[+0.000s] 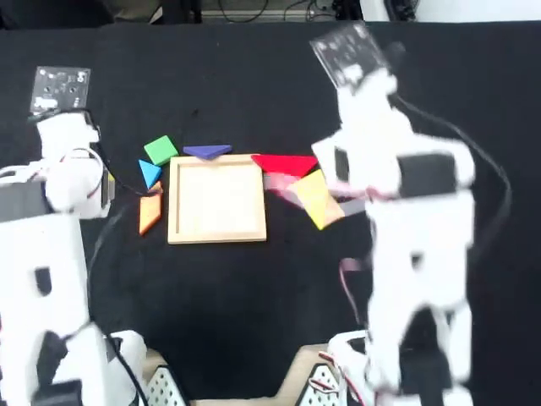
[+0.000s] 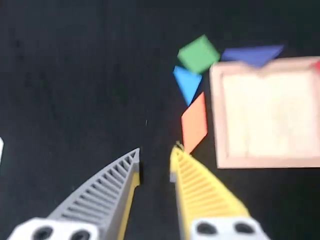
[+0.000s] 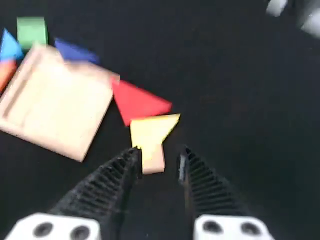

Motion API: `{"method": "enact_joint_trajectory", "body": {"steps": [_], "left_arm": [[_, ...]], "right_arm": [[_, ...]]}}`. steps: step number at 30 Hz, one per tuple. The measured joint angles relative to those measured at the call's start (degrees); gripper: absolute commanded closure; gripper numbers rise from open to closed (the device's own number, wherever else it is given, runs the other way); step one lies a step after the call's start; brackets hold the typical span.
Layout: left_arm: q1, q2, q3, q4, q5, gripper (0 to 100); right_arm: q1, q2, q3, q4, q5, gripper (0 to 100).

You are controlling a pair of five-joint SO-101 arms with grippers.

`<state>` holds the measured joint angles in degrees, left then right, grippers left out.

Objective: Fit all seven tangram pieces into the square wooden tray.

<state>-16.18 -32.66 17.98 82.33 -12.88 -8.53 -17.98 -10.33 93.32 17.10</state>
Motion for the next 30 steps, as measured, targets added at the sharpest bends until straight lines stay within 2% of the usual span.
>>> {"method": "enact_joint_trajectory", "body": {"steps": [4, 11, 16, 19, 24, 30], "left_arm": [[-3.0, 5.6, 7.7, -6.3, 0.0, 87], [-5.0, 6.2, 25.3, -27.4, 0.4, 87], [-6.9, 8.4, 38.7, -43.8, 5.3, 87], [-6.9, 9.7, 41.8, -46.9, 7.2, 87], [-6.9, 9.8, 42.4, -48.4, 10.7, 87], [-6.9, 9.8, 44.4, -51.8, 11.3, 87]], "right_arm": [[-1.1, 13.5, -9.8, 2.5, 2.0, 76.1], [-9.1, 24.4, -14.2, 2.6, 18.8, 76.2], [-9.8, 30.9, -12.6, 2.6, 28.2, 76.0], [-9.8, 35.2, -8.6, 1.8, 32.7, 76.0], [-9.8, 40.5, -5.5, -4.7, 34.3, 76.0], [-8.8, 46.0, -5.5, -10.8, 38.1, 76.0]]}}
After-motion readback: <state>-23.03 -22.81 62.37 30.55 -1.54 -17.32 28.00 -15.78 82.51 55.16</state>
